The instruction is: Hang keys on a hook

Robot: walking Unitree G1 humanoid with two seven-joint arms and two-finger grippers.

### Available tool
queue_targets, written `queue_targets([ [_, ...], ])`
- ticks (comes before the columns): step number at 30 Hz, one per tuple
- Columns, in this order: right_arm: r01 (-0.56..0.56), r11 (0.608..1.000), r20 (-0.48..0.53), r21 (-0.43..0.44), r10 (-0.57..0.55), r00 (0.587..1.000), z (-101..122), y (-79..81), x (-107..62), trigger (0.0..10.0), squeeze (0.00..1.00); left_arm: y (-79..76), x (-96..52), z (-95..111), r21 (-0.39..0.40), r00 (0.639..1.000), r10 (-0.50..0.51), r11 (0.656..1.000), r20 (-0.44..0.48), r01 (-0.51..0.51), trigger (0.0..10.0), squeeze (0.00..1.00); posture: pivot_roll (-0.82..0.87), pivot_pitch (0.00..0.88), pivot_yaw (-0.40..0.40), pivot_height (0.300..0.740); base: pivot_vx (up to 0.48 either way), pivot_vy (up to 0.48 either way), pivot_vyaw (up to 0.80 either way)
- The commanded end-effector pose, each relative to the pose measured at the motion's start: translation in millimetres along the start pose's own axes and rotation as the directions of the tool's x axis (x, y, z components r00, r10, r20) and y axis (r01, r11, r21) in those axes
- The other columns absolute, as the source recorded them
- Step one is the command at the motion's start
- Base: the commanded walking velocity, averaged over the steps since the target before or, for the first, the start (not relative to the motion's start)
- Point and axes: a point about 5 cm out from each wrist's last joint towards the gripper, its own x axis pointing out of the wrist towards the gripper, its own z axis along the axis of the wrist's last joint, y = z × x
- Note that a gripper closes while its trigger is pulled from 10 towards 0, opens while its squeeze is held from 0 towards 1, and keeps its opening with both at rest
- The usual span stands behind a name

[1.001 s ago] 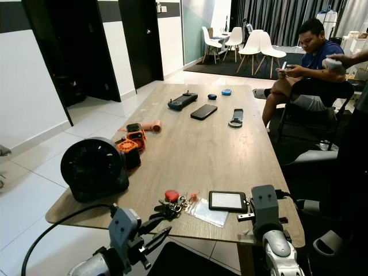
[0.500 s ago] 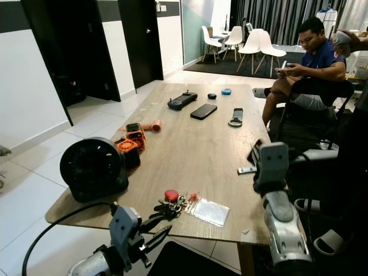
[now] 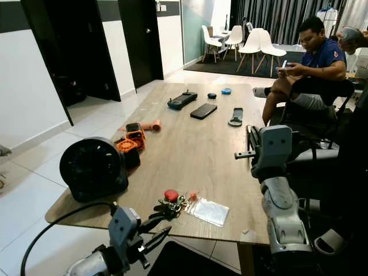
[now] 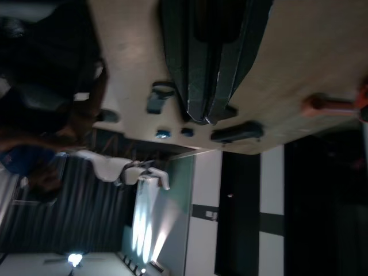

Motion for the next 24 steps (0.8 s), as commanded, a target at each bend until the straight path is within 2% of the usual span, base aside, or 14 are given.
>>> queue_targets([
  [1,-0.062,0.995,-0.007,0.076,0.062,0.998,-1,8.6,-4.8,10.0,0.0,2.0,-7.8,-2,-0.012,0.999,-0.027,1.0,-0.021,0.026,10.0,0.0,0.05,0.04,0.037,0.74,0.0,0.0,0.0],
  [3,-0.205,0.946,-0.007,0.253,0.214,0.977,-4,27.5,-16.1,10.0,0.0,0.1,-13.8,2,-0.042,0.993,-0.113,0.993,-0.031,0.112,10.0,0.0,0.05,0.041,0.036,0.74,0.0,0.0,0.0],
  [4,-0.246,0.921,-0.003,0.301,0.258,0.966,-3,33.2,-20.3,10.0,0.0,-0.6,-15.6,4,-0.052,0.99,-0.14,0.989,-0.034,0.138,10.0,0.0,0.05,0.041,0.036,0.74,0.0,0.0,0.0],
  [5,-0.246,0.921,-0.003,0.301,0.258,0.966,-3,33.2,-20.3,10.0,0.0,-0.6,-15.6,4,-0.052,0.99,-0.14,0.989,-0.034,0.138,10.0,0.0,0.05,0.041,0.036,0.74,0.0,0.0,0.0],
  [6,-0.339,0.87,-0.013,0.359,0.368,0.93,-4,45.1,-30.8,10.0,0.0,-1.3,-19.2,5,-0.058,0.982,-0.182,0.982,-0.049,0.179,10.0,0.0,0.04,0.042,0.036,0.74,0.0,0.0,0.0],
  [7,-0.339,0.87,-0.013,0.359,0.368,0.93,-4,45.1,-30.8,10.0,0.0,-1.3,-19.2,5,-0.058,0.982,-0.182,0.982,-0.049,0.179,10.0,0.0,0.04,0.042,0.036,0.74,0.0,0.0,0.0],
  [9,-0.402,0.828,-0.022,0.391,0.445,0.895,-6,53.6,-39.3,10.0,0.0,-1.6,-21.7,4,-0.061,0.977,-0.205,0.978,-0.061,0.201,10.0,0.0,0.04,0.042,0.036,0.74,0.0,0.0,0.0],
  [11,-0.477,0.763,-0.042,0.436,0.547,0.836,-10,64.2,-52.1,10.0,0.0,-2.0,-26.5,1,-0.061,0.966,-0.235,0.971,-0.104,0.23,10.0,0.0,0.04,0.044,0.036,0.74,0.0,0.0,0.0],
  [12,-0.477,0.763,-0.042,0.436,0.547,0.836,-10,64.2,-52.1,10.0,0.0,-2.0,-26.5,1,-0.061,0.966,-0.235,0.971,-0.104,0.23,10.0,0.0,0.04,0.044,0.036,0.74,0.0,0.0,0.0],
  [16,-0.589,0.614,-0.062,0.525,0.718,0.693,-16,83.6,-77.8,10.0,0.0,-3.0,-36.6,-7,-0.074,0.942,-0.281,0.959,-0.185,0.272,10.0,0.0,0.04,0.047,0.031,0.74,0.0,0.0,0.0],
  [19,-0.602,0.587,-0.062,0.542,0.742,0.668,-16,86.2,-81.8,10.0,0.0,-3.3,-38.3,-8,-0.08,0.938,-0.287,0.958,-0.195,0.277,10.0,0.0,0.04,0.047,0.031,0.74,0.0,0.0,0.0],
  [21,-0.62,0.534,-0.056,0.575,0.782,0.621,-15,89.5,-89.2,10.0,0.0,-3.3,-45.4,-14,-0.073,0.917,-0.303,0.953,-0.26,0.294,10.0,0.0,0.05,0.048,0.028,0.74,0.0,0.0,0.0],
  [22,-0.62,0.534,-0.056,0.575,0.782,0.621,-15,89.5,-89.2,10.0,0.0,-3.3,-45.4,-14,-0.073,0.917,-0.303,0.953,-0.26,0.294,10.0,0.0,0.05,0.048,0.028,0.74,0.0,0.0,0.0],
  [24,-0.629,0.488,-0.055,0.605,0.814,0.579,-15,91.5,-96.0,10.0,0.0,-0.7,-52.5,-24,-0.06,0.899,-0.291,0.956,-0.326,0.287,10.0,0.0,0.04,0.051,0.03,0.74,0.0,0.0,0.0],
])
